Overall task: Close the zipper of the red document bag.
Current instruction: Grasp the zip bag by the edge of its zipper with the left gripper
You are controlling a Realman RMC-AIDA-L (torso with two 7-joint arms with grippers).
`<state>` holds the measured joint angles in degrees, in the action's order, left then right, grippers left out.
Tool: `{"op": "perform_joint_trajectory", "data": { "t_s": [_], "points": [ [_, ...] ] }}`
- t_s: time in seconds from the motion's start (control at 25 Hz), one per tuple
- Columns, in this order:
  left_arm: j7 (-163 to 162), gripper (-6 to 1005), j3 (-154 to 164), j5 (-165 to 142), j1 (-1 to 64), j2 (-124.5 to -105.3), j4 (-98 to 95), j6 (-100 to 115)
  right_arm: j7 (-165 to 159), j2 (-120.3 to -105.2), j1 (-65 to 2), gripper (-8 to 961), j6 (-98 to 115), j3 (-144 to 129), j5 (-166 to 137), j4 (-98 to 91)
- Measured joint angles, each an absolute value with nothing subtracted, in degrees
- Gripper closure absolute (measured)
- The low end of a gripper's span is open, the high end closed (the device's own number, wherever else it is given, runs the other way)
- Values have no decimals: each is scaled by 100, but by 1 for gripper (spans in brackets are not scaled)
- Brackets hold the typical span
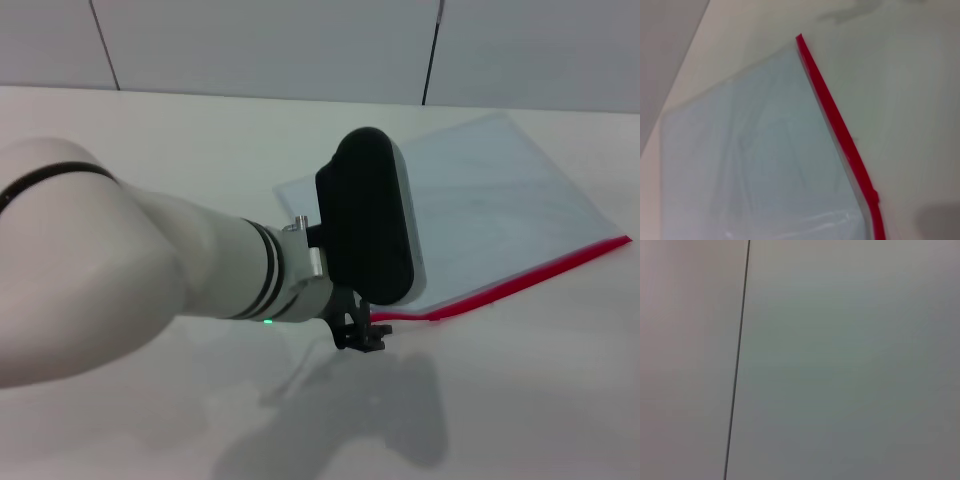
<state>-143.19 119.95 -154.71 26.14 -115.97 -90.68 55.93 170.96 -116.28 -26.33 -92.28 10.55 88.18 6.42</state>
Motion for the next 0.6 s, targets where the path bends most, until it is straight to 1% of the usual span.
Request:
{"op": "perform_joint_trajectory", "data": {
  "t_s": [0.6],
  "points": [
    [-14293,236,12645,-16154,2683,-11606,-8070,4087,17095,-11628,-2638,61,-9228,1055,8827,642]
  ]
}}
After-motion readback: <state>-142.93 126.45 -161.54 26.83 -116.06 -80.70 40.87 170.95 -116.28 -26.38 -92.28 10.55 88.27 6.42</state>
